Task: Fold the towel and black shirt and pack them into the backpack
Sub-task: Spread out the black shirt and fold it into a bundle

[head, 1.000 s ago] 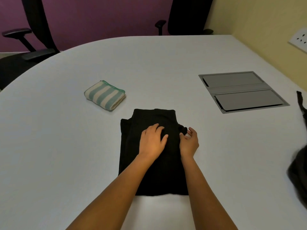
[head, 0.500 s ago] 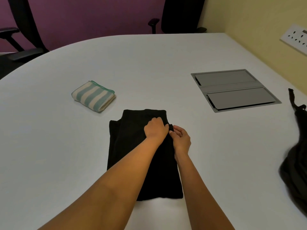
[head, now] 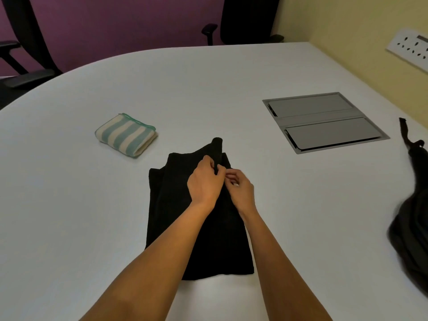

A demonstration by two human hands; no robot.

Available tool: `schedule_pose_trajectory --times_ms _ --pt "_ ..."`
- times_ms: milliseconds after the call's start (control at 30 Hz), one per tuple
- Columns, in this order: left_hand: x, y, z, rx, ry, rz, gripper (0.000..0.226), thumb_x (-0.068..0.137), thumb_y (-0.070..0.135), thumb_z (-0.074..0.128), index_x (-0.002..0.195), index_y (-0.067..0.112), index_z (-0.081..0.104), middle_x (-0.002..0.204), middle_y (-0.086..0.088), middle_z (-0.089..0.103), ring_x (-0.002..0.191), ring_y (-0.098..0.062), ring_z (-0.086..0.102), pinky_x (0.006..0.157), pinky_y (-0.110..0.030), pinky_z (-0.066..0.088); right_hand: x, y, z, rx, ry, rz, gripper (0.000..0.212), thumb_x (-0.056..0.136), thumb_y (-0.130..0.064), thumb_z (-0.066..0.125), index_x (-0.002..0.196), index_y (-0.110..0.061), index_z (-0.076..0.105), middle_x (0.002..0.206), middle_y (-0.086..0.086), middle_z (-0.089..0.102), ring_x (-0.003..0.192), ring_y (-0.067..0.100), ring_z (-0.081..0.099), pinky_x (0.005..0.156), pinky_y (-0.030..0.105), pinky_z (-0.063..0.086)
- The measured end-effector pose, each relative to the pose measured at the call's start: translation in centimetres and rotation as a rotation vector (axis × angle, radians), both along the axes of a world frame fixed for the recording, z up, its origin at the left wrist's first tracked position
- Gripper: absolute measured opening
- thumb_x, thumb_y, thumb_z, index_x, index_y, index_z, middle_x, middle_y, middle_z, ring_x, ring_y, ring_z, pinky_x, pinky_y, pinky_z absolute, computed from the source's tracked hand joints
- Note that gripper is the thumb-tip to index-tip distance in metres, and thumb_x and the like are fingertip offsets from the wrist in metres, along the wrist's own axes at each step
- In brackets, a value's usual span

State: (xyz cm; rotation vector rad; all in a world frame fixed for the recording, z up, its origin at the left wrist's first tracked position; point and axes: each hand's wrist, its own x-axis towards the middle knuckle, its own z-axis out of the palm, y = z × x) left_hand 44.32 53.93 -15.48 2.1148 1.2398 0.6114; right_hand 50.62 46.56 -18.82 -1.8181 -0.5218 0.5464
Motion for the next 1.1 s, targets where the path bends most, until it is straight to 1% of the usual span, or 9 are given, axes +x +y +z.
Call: schedule_pose_trajectory --times_ms 133,267,367,467,600,700,867,1033,1100 --pt "0.0 0.1 0.2 0.039 0.000 -0.024 0.018 0.093 0.032 0.051 0.098 0.016 0.057 0.086 0.002 0.062 0.072 -0.011 0.058 0.057 -0.023 0.042 -0.3 -0.2 0.1 -0.133 0.126 0.285 0.038 0.103 -0.038 0.027 0.128 -0.026 0.053 0.109 -0.007 0.060 0.103 0.011 0.059 0.088 0.020 0.045" --pt "0.2 -0.5 -0.6 0.091 0.005 -0.188 0.028 0.100 0.029 0.042 0.117 0.017 0.060 0.104 -0.001 0.068 0.085 -0.011 0.064 0.073 -0.025 0.050 0.9 -0.1 0.2 -0.103 0.283 0.167 0.050 0.102 -0.046 0.020 0.139 -0.021 0.044 0.127 -0.004 0.052 0.119 0.013 0.051 0.102 0.026 0.038" --pt "-0.8 -0.9 -2.7 0.142 0.071 -0.372 0.039 0.102 0.029 0.034 0.135 0.016 0.050 0.131 -0.002 0.059 0.117 -0.013 0.057 0.103 -0.028 0.040 0.6 -0.4 -0.3 -0.155 0.101 -0.020 0.040 0.100 -0.034 0.040 0.136 -0.018 0.042 0.128 0.006 0.056 0.108 0.017 0.057 0.093 0.027 0.046" --pt "-2.3 -1.3 -4.7 0.184 0.310 -0.502 0.047 0.104 0.032 0.021 0.148 0.020 0.027 0.156 0.003 0.025 0.144 -0.009 0.019 0.118 -0.030 0.011 -1.0 -0.8 -0.9 -0.271 -0.215 -0.003 0.046 0.098 -0.017 0.048 0.141 -0.019 0.036 0.137 0.003 0.049 0.119 0.017 0.052 0.101 0.028 0.041" --pt "-4.4 -2.0 -5.0 0.204 0.429 -0.417 0.068 0.090 0.045 -0.009 0.151 0.021 0.010 0.160 0.002 0.005 0.147 -0.012 0.003 0.119 -0.032 0.004 -2.6 -1.0 -1.3 -0.423 -0.606 0.097 0.046 0.101 -0.016 0.038 0.146 -0.016 0.033 0.151 0.002 0.035 0.139 0.016 0.034 0.114 0.028 0.025" --pt "-6.2 -2.0 -4.9 0.145 0.467 -0.345 0.053 0.102 0.039 0.009 0.152 0.021 0.007 0.160 0.001 0.003 0.148 -0.013 0.002 0.120 -0.034 0.004 -4.0 -1.9 -1.6 -0.499 -0.801 0.308 0.051 0.101 -0.031 0.020 0.150 -0.018 0.020 0.159 0.000 0.016 0.147 0.017 0.012 0.118 0.031 0.012" --pt "-10.5 -3.2 -5.1 0.101 0.503 -0.334 0.053 0.102 0.041 0.011 0.152 0.022 0.007 0.160 0.001 0.006 0.148 -0.014 0.002 0.120 -0.034 0.004 -6.0 -4.9 -2.9 -0.594 -0.815 0.459 0.080 0.085 -0.056 -0.021 0.152 -0.023 0.009 0.160 -0.006 0.005 0.148 0.013 -0.001 0.117 0.031 -0.003" --pt "-15.5 -5.4 -5.4 0.097 0.435 -0.420 0.101 0.068 0.072 -0.030 0.151 0.024 0.002 0.160 0.004 -0.001 0.147 -0.012 -0.002 0.118 -0.030 0.001 -8.6 -8.0 -2.1 -0.479 -0.768 0.661 0.073 0.087 -0.060 -0.009 0.150 -0.031 0.010 0.158 -0.015 0.004 0.144 0.003 -0.008 0.119 0.031 -0.002" --pt "-17.0 -6.0 -5.5 0.107 0.440 -0.462 0.107 0.062 0.074 -0.035 0.151 0.026 0.000 0.160 0.005 -0.004 0.147 -0.013 -0.005 0.117 -0.029 -0.002 -9.6 -9.5 -2.0 -0.481 -0.756 0.716 0.069 0.088 -0.061 -0.001 0.150 -0.033 0.008 0.157 -0.017 0.000 0.143 0.002 -0.010 0.119 0.031 -0.002"
